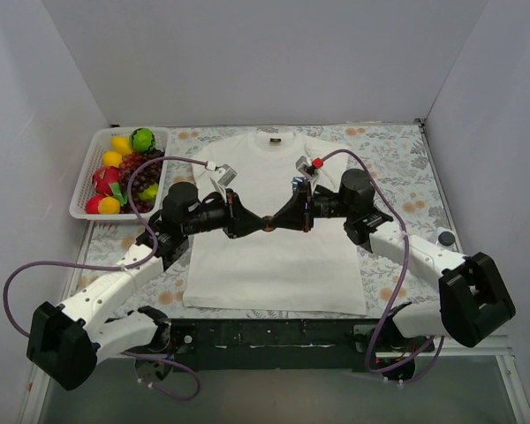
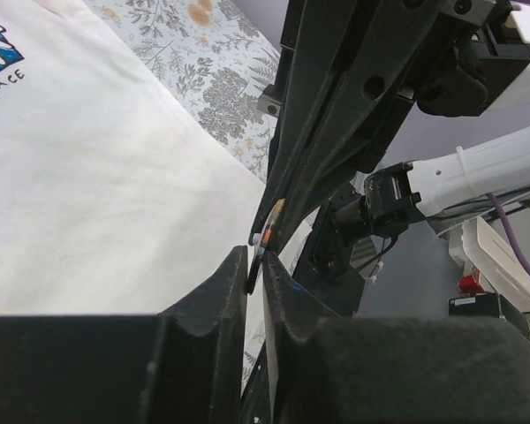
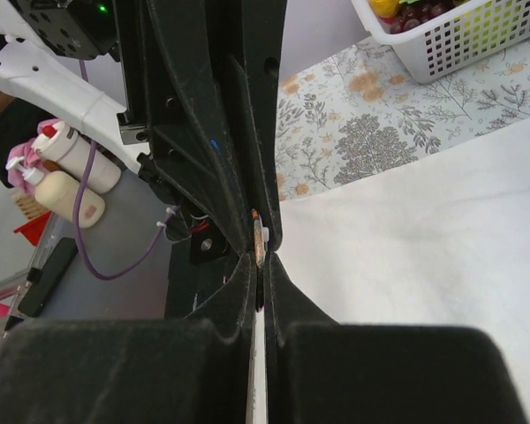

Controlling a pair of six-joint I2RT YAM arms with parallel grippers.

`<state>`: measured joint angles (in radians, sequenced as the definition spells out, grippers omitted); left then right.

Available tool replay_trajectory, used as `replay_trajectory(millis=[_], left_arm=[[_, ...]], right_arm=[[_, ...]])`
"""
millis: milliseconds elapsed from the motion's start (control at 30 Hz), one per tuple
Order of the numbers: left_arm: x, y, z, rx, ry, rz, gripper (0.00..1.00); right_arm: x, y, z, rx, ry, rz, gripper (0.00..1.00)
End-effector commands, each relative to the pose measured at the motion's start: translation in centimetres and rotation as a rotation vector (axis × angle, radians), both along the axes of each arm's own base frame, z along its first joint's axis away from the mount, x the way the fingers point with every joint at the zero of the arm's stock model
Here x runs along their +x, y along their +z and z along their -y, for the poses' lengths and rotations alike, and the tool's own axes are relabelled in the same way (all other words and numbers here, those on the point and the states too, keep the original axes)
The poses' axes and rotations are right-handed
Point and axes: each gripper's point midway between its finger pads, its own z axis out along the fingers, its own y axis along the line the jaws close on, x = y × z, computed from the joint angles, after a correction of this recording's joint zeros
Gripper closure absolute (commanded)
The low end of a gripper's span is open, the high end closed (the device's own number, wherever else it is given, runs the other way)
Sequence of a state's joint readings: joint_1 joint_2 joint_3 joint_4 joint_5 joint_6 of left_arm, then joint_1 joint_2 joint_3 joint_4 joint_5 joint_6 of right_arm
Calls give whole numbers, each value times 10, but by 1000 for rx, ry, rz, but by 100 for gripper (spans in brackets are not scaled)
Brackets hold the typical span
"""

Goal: Pin the brooch onto the clothing

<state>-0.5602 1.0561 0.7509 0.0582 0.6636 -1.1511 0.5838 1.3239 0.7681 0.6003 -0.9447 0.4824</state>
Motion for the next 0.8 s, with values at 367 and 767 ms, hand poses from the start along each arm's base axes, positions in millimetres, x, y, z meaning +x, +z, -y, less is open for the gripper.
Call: replay_trajectory(millis=[367,767], left_arm=[[47,50,-21,38,316,-14,4],[56,48,-1,49,244,-235,2]], right_arm=[[40,38,24,-129,-328,334,99],[68,33,32,-393,-739,556,99]])
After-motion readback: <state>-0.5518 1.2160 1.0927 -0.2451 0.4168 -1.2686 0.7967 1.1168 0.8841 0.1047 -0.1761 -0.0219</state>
